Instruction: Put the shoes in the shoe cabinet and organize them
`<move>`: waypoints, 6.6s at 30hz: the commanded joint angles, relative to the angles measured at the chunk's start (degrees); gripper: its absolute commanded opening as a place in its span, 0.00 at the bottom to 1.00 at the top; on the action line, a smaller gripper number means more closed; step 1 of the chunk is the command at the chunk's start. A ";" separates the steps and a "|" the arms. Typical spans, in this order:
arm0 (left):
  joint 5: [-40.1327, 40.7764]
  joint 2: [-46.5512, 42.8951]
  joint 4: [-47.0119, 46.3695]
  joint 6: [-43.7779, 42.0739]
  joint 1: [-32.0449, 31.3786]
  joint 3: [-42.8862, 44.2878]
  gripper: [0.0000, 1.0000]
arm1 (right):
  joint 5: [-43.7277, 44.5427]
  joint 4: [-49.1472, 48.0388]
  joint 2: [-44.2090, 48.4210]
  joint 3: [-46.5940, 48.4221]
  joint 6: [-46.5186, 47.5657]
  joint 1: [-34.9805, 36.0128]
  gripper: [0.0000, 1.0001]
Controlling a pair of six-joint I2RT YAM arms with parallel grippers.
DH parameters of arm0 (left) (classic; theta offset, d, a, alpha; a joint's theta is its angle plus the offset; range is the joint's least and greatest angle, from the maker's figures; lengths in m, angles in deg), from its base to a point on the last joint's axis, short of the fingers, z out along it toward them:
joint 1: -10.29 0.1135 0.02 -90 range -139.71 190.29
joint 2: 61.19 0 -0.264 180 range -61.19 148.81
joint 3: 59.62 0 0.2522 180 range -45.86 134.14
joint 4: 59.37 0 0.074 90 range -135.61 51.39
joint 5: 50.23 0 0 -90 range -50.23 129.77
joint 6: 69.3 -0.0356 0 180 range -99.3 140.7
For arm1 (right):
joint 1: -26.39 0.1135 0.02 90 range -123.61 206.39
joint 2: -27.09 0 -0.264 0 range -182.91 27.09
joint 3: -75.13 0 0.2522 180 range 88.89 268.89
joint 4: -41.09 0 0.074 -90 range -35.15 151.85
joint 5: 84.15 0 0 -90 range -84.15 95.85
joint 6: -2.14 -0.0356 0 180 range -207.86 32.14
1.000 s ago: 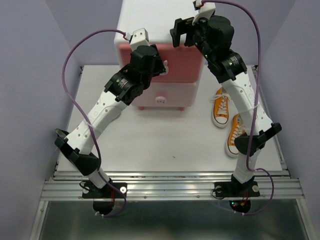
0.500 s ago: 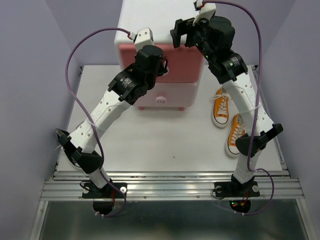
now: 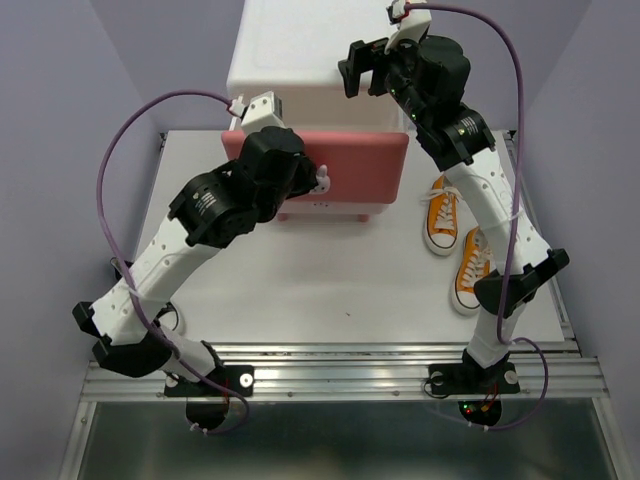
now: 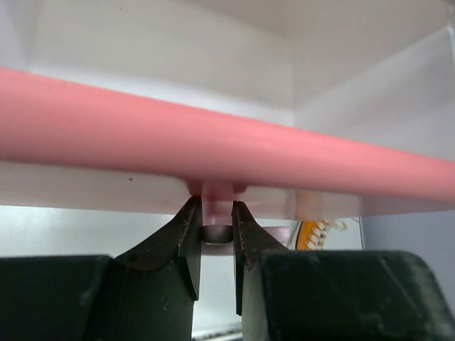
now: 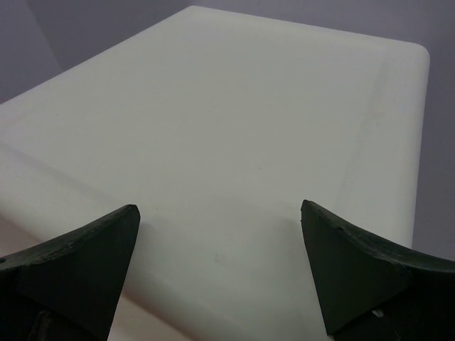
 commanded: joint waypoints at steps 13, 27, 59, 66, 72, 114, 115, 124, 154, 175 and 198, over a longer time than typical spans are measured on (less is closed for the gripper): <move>-6.36 -14.34 15.80 33.12 -17.35 -10.49 0.00 | 2.39 11.39 -3.11 -5.64 -4.49 0.58 1.00; -7.23 -19.97 15.89 35.24 -19.64 -18.05 0.00 | 3.45 6.03 -0.39 -13.53 -5.80 0.58 1.00; -1.08 -15.14 15.80 24.61 -19.99 4.09 0.99 | 1.26 4.97 0.75 -14.95 -7.21 0.58 1.00; -3.98 -9.95 14.49 18.37 -19.91 15.76 0.99 | 0.55 4.53 0.66 -14.34 -6.77 0.58 1.00; -6.18 -11.00 9.05 16.78 -19.99 17.81 0.99 | 0.64 4.53 0.75 -14.34 -6.42 0.58 1.00; -14.53 -1.86 -8.55 -0.36 38.80 11.57 0.99 | 11.89 -2.50 -4.89 12.04 -13.97 -5.56 1.00; -14.53 -1.86 -7.33 -0.27 38.89 10.96 0.99 | 11.97 -2.76 -4.35 11.42 -13.89 -6.45 1.00; -14.79 -6.60 -7.22 2.62 39.68 0.07 0.99 | 9.42 -4.08 0.48 7.04 -14.06 -18.31 1.00; -13.91 -21.46 -9.07 5.79 41.27 -30.44 0.99 | -0.41 26.85 -3.10 -29.81 -16.52 -30.54 1.00; -13.74 -23.13 -8.28 5.88 41.35 -34.92 0.99 | 2.92 22.64 -10.58 -35.96 -17.93 -30.54 0.88; -14.96 -21.81 -8.54 4.65 41.35 -34.31 0.99 | 4.42 18.16 -12.17 -36.13 -17.67 -30.54 0.01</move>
